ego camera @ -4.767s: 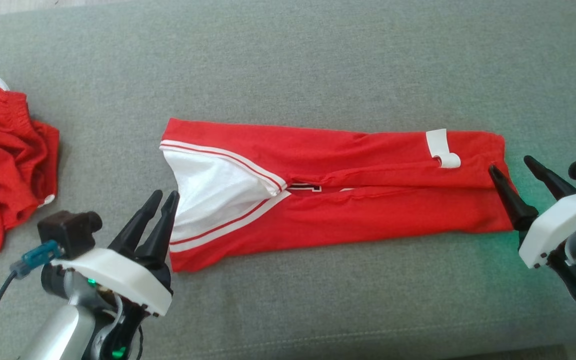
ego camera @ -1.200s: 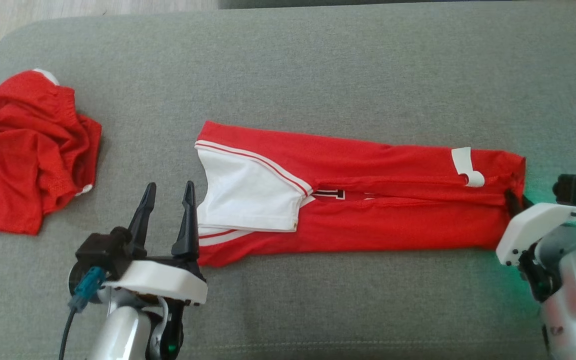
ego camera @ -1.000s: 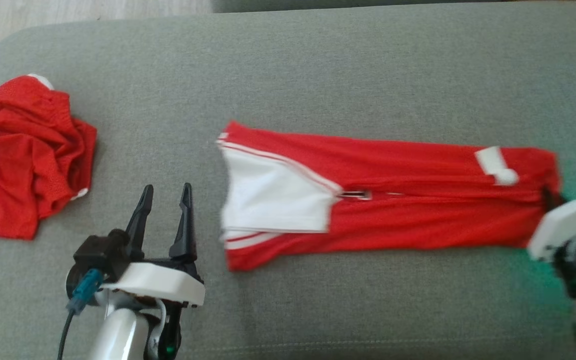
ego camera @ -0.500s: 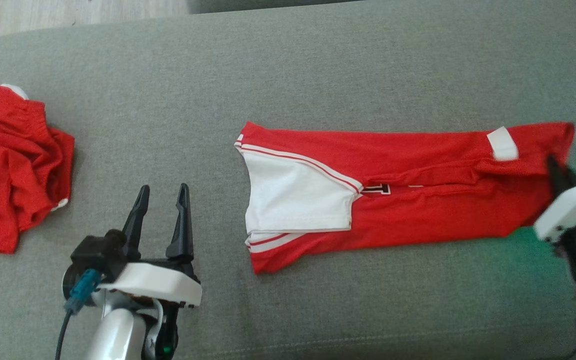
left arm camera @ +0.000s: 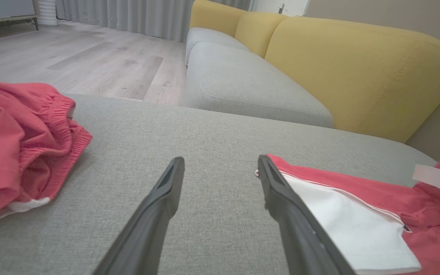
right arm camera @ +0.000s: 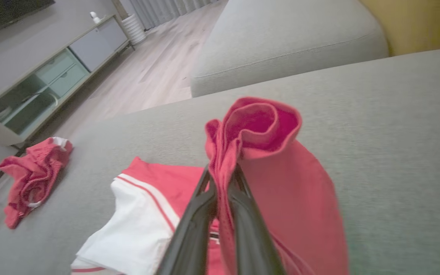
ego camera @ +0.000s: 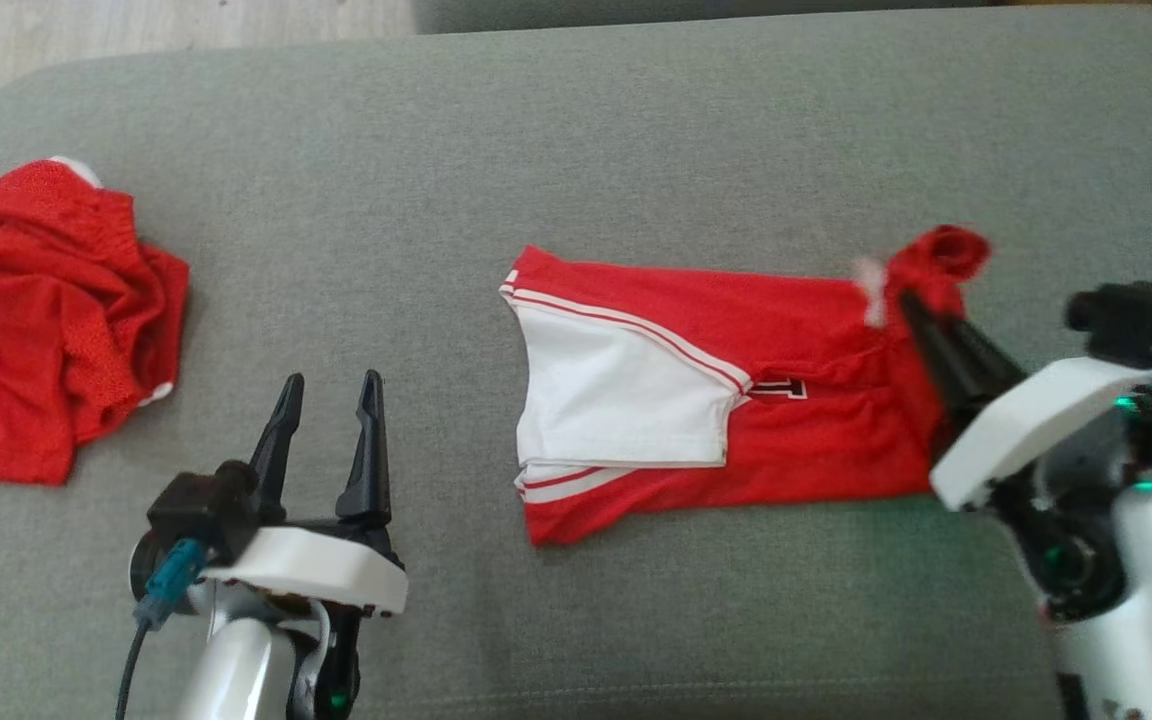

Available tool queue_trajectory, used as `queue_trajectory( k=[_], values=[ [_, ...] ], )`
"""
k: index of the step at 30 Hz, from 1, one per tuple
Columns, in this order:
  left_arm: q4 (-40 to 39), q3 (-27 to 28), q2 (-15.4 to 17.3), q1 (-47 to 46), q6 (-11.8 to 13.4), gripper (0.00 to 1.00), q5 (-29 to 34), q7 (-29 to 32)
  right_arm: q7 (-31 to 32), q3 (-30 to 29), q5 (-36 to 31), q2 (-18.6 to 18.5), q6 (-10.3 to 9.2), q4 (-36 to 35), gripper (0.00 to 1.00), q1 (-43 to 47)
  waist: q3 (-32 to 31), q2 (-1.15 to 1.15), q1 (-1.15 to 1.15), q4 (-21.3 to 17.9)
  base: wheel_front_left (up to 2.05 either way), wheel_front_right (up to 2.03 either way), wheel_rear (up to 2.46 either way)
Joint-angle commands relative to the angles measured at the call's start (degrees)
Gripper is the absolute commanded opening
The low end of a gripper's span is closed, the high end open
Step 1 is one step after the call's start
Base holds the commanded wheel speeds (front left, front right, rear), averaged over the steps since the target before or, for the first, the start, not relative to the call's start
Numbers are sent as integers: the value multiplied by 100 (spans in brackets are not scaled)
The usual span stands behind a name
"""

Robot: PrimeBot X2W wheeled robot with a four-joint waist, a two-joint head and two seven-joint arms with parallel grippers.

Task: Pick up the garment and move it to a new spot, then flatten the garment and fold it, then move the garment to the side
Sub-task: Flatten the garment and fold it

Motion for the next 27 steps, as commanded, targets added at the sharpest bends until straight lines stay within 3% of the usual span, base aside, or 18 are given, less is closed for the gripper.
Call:
queue_trajectory(
  k=[1, 11, 27],
  values=[
    [-186, 151, 2, -174, 36, 100, 13, -70, 15, 241, 93, 50, 37, -300, 0, -115, -6, 0, 0, 43, 0, 0, 0],
    [-228, 125, 1, -239, 66, 100, -9, -70, -175, 1319, 362, 506, 37, -18, 0, -531, 40, 0, 0, 234, 0, 0, 0],
    [-252, -65, 1, -311, 147, 100, -163, -70, -956, 2319, 743, 755, 37, 1713, 0, -1365, 124, 0, 0, 688, 0, 0, 0]
  ],
)
